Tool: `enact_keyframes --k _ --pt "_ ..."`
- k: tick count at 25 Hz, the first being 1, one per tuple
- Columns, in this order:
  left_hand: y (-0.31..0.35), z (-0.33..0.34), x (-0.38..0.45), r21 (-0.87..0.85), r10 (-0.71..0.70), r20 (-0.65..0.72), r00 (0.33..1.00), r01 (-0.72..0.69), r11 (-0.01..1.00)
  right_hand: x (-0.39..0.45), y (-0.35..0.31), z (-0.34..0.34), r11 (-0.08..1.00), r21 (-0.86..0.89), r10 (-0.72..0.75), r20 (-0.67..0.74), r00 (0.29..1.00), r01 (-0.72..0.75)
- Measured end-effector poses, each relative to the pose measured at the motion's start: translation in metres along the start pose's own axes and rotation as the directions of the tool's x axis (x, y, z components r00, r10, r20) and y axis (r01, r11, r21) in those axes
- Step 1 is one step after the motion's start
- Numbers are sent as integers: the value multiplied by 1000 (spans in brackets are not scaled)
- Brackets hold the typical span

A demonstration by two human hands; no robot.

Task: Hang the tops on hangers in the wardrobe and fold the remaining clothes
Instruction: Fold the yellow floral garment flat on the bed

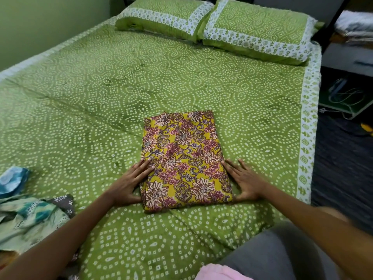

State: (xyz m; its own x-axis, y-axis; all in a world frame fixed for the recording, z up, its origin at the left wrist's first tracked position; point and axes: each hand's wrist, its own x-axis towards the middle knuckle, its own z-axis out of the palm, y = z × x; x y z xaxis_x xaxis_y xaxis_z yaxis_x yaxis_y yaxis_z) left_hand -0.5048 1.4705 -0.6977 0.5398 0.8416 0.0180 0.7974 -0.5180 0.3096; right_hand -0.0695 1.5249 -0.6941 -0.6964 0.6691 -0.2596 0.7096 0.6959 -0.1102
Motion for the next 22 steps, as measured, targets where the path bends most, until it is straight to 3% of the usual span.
enact_keyframes --k 3,5,6,8,10,11,13,15,17,19,22 --pt "9 3 13 -17 -47 -65 997 46 999 7 -21 7 984 157 104 -144 984 -81" --pt "11 2 18 8 -6 -94 996 7 1000 16 -24 3 961 253 192 -303 934 -115" --pt "10 4 20 35 25 -102 994 -22 999 23 -23 5 975 207 165 -402 901 -86" --pt "9 5 24 83 75 -101 992 -67 994 38 -19 6 999 9 -26 -499 866 36" --pt "5 9 29 53 77 -151 986 -69 996 47 -18 3 990 -55 -138 -478 867 127" --pt "4 10 31 -22 36 -170 985 -41 999 49 -17 2 992 -2 -116 -445 888 129" --pt "10 4 34 -199 -110 -195 975 71 977 46 -14 3 959 266 24 -425 905 100" --pt "25 -7 31 -373 -204 -192 960 120 920 36 -23 -1 830 556 205 -363 909 35" --pt "41 -9 20 -562 -320 -165 933 178 808 21 -36 -8 635 772 364 -263 894 -31" --pt "60 -10 10 -730 -507 -59 860 309 609 5 -50 -20 393 911 457 -79 886 -122" --pt "79 -9 20 -873 -672 103 734 391 293 10 -57 -35 59 994 548 48 835 -96"
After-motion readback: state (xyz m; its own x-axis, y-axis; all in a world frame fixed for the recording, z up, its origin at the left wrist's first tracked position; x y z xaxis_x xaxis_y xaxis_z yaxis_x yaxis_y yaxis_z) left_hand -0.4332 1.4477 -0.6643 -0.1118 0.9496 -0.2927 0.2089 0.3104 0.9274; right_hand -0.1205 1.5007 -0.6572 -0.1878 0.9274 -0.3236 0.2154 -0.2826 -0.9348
